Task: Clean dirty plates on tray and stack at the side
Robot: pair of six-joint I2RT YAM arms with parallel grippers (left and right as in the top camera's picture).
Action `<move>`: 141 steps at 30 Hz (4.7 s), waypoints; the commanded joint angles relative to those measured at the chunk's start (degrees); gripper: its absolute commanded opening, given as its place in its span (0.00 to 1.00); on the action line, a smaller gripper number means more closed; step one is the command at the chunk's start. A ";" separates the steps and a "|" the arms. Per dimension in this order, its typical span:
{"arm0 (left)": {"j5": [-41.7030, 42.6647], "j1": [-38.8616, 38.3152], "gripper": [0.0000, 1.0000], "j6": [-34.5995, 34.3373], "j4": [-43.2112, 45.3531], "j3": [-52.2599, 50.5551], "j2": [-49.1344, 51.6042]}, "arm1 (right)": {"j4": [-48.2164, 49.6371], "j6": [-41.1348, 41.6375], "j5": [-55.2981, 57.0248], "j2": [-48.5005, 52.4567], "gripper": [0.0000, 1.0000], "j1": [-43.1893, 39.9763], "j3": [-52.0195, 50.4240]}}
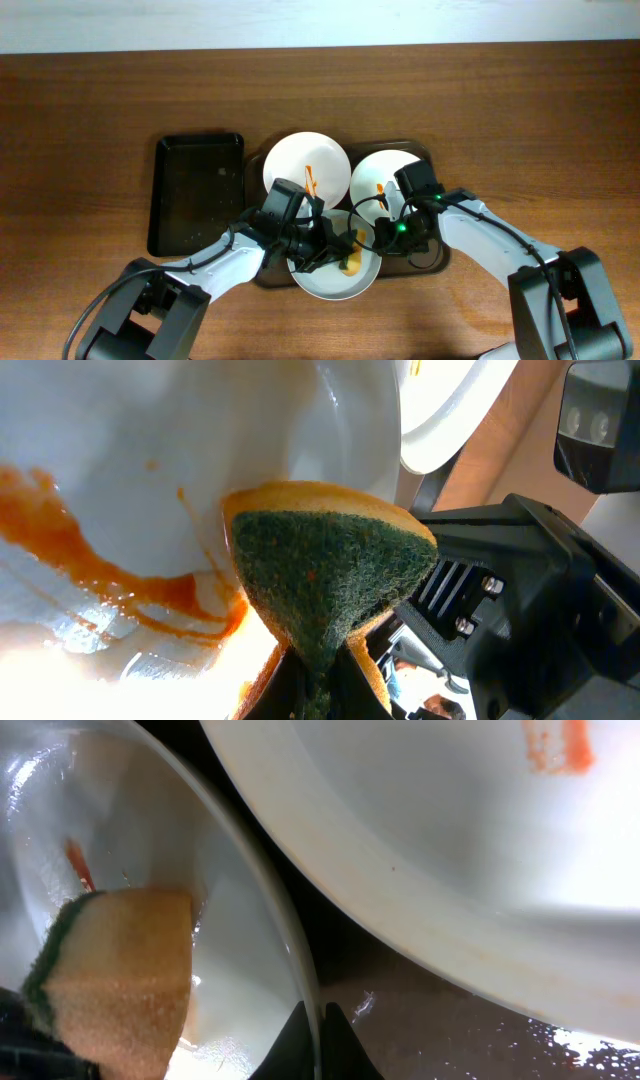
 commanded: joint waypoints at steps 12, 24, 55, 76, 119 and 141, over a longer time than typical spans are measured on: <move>-6.29 -2.75 0.00 1.92 -2.51 -0.52 4.68 | -0.09 -0.13 -0.13 0.57 0.04 0.37 0.96; -25.64 1.57 0.00 20.83 -9.20 -0.07 -4.04 | -0.31 -0.11 -0.13 0.57 0.04 0.37 0.96; -39.15 21.59 0.00 40.50 -23.69 6.25 -20.83 | -4.68 -1.81 57.59 -17.29 0.04 13.42 7.54; -39.08 21.59 0.00 40.48 -23.47 6.25 -20.83 | -5.16 17.94 66.79 -18.05 0.04 14.88 9.29; -31.95 19.98 0.00 44.81 -15.96 12.07 -18.27 | -6.95 -13.94 4.17 4.87 0.51 -5.31 36.85; -31.32 14.01 0.00 41.29 -9.70 15.67 -1.20 | 6.80 -7.63 4.22 27.45 0.18 -0.26 36.76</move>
